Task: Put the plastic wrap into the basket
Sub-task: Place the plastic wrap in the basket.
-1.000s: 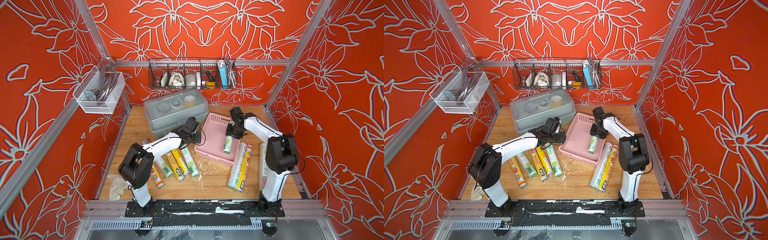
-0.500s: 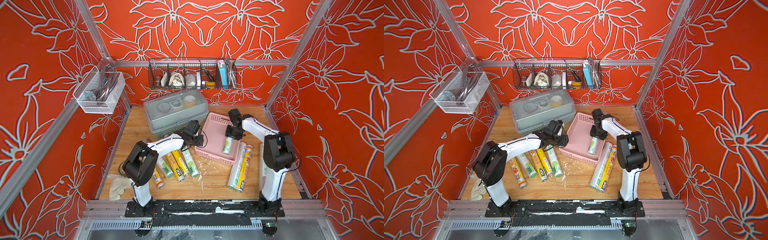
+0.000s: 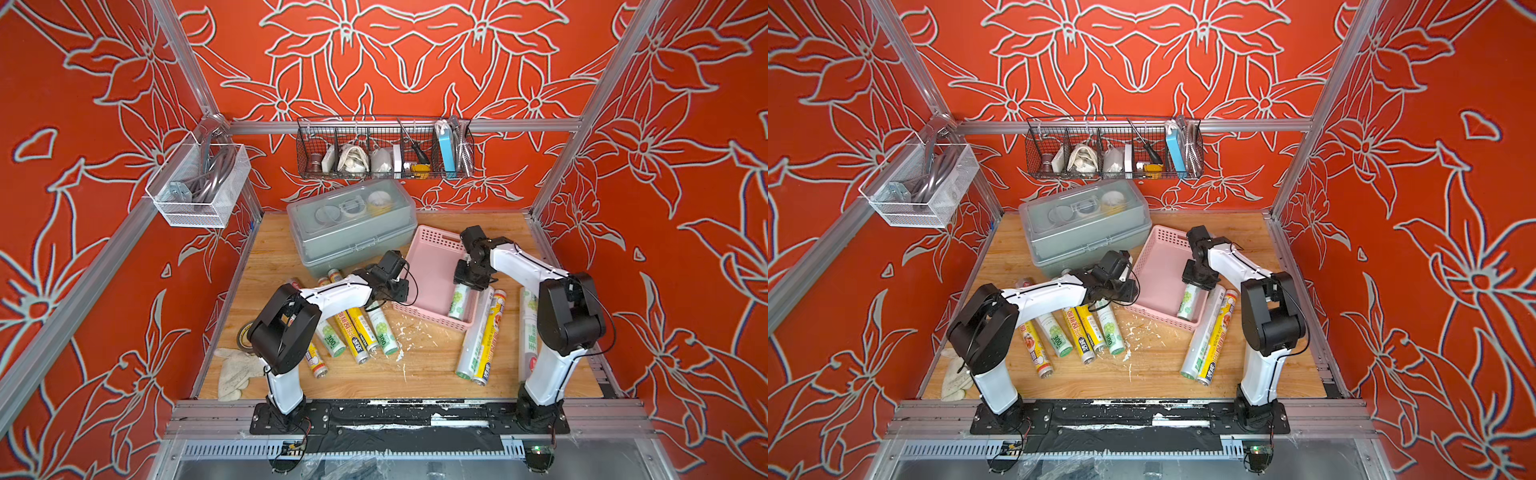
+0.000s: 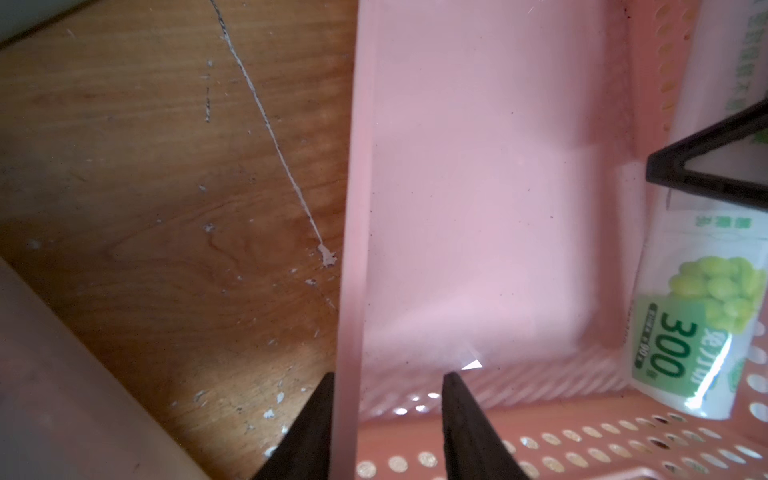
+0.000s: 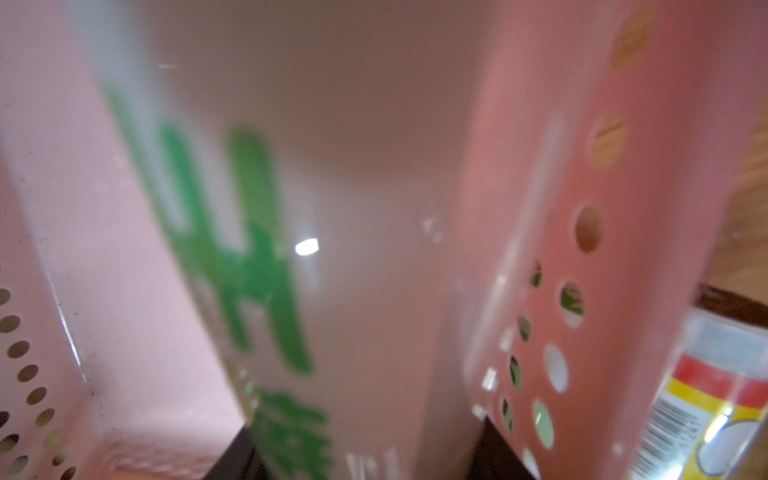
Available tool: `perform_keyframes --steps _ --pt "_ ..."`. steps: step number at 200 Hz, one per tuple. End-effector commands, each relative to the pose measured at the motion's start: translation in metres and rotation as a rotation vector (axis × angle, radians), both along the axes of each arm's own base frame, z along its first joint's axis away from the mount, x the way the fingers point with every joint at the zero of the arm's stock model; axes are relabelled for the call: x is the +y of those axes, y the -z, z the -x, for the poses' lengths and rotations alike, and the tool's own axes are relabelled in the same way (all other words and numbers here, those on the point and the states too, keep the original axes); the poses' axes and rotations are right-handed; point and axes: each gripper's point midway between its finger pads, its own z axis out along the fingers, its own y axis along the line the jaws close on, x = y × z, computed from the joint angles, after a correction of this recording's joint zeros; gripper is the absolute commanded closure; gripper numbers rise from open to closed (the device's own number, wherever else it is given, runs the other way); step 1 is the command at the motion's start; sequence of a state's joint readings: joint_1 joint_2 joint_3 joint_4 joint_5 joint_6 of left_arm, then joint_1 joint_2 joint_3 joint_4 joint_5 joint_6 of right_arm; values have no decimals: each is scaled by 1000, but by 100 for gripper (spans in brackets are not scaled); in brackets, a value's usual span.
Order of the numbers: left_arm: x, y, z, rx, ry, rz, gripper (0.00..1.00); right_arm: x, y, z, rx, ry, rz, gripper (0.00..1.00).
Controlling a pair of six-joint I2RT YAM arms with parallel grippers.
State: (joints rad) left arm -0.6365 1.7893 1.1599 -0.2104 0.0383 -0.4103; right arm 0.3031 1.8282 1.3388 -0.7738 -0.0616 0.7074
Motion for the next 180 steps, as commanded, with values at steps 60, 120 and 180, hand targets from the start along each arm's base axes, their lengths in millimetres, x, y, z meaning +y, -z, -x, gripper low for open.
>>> perform_keyframes --steps 60,120,180 --pt "6 -19 3 -50 -9 -9 57 -1 23 0 110 -12 33 68" --pt "4 -17 1 -48 -6 -15 56 -11 2 -3 77 -16 92 53" --pt "14 -30 3 -61 -27 -41 43 -17 -37 2 16 -32 110 41"
